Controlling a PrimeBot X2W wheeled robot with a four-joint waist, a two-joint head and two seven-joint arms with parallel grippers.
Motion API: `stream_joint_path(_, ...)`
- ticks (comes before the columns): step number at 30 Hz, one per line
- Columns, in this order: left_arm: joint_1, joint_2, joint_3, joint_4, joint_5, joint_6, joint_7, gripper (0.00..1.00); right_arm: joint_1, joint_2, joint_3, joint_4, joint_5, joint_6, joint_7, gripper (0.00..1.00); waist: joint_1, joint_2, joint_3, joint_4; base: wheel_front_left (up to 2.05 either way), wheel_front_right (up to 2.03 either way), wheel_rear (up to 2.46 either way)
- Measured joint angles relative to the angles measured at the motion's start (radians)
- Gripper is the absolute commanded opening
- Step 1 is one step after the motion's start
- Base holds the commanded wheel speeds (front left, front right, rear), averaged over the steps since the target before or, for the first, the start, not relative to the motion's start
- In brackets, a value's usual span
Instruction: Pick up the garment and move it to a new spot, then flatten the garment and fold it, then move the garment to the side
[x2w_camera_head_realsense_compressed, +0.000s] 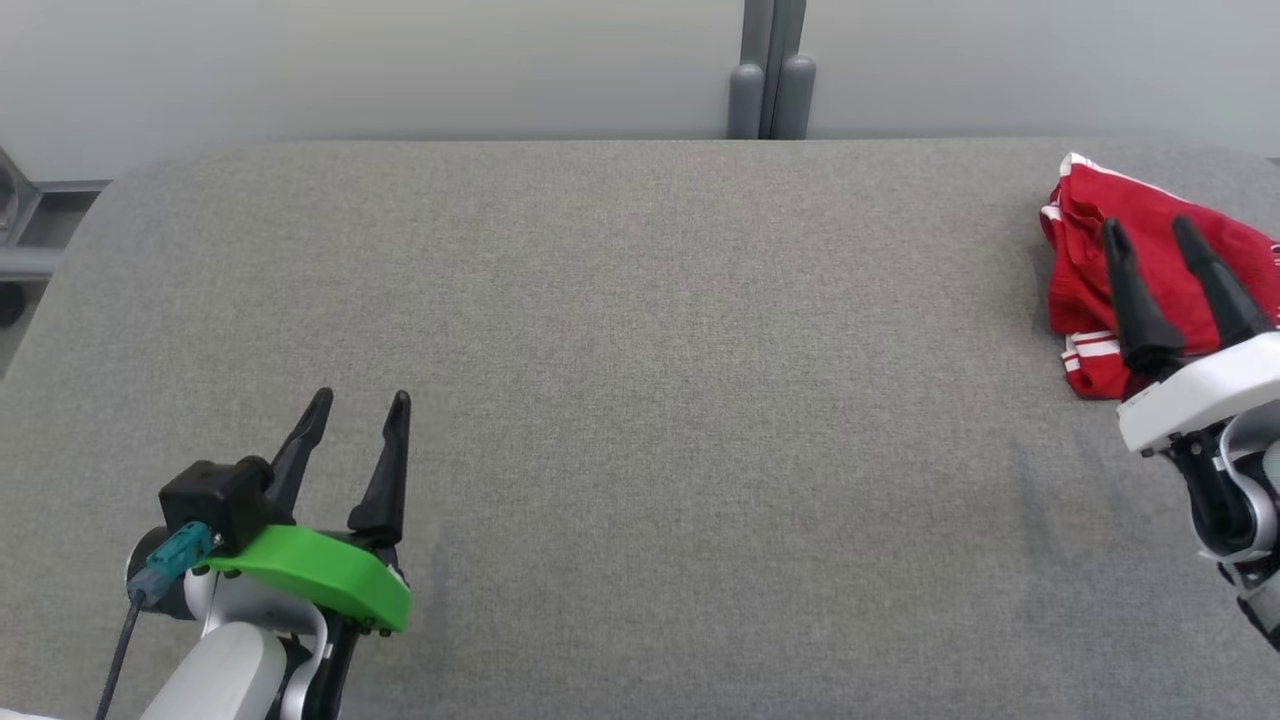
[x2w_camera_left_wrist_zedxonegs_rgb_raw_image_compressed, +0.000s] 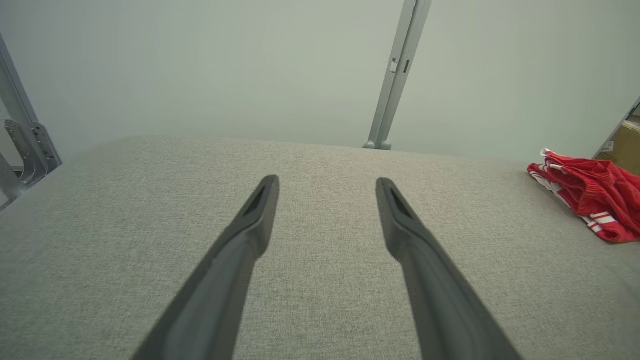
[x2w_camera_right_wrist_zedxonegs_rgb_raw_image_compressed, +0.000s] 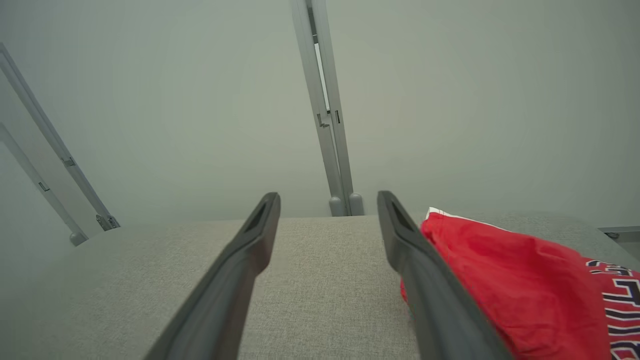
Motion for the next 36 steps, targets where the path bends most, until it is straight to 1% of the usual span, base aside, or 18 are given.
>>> stream_joint_path(5, 0.034, 0.009, 0.035, -0.013, 0.01, 0.0, -0.01, 1.0, 0.091, 0.042, -0.009, -0.049, -0.057, -0.013, 0.0, 1.0, 0.0, 0.0, -0.033, 0.003, 0.0, 0.0, 0.0)
stream_joint_path(12, 0.083, 0.013, 0.074, -0.031, 0.026, 0.0, -0.021, 1.0, 0.191, 0.072, -0.041, -0.101, -0.132, -0.021, 0.0, 1.0, 0.0, 0.0, -0.058, -0.008, 0.0, 0.0, 0.0)
stream_joint_path(17, 0.137, -0.007, 0.095, -0.039, 0.006, 0.0, -0.021, 1.0, 0.256, 0.088, -0.079, -0.13, -0.183, -0.029, 0.0, 1.0, 0.0, 0.0, -0.061, -0.024, 0.0, 0.0, 0.0)
stream_joint_path(21, 0.148, -0.008, 0.096, -0.045, 0.01, 0.0, -0.021, 1.0, 0.289, 0.1, -0.128, -0.152, -0.22, -0.03, 0.0, 1.0, -0.0001, 0.0, -0.062, -0.029, 0.0, 0.0, 0.0)
stream_joint_path(30, 0.16, -0.008, 0.102, -0.067, 0.027, 0.0, -0.026, 1.0, 0.345, 0.12, -0.18, -0.196, -0.291, -0.03, 0.0, 1.0, 0.0, 0.0, -0.057, -0.033, 0.0, 0.0, 0.0)
stream_joint_path(36, 0.162, -0.008, 0.113, -0.08, 0.032, 0.0, -0.026, 1.0, 0.379, 0.149, -0.214, -0.218, -0.318, -0.03, 0.0, 1.0, -0.0001, 0.0, -0.053, -0.034, 0.0, 0.0, 0.0)
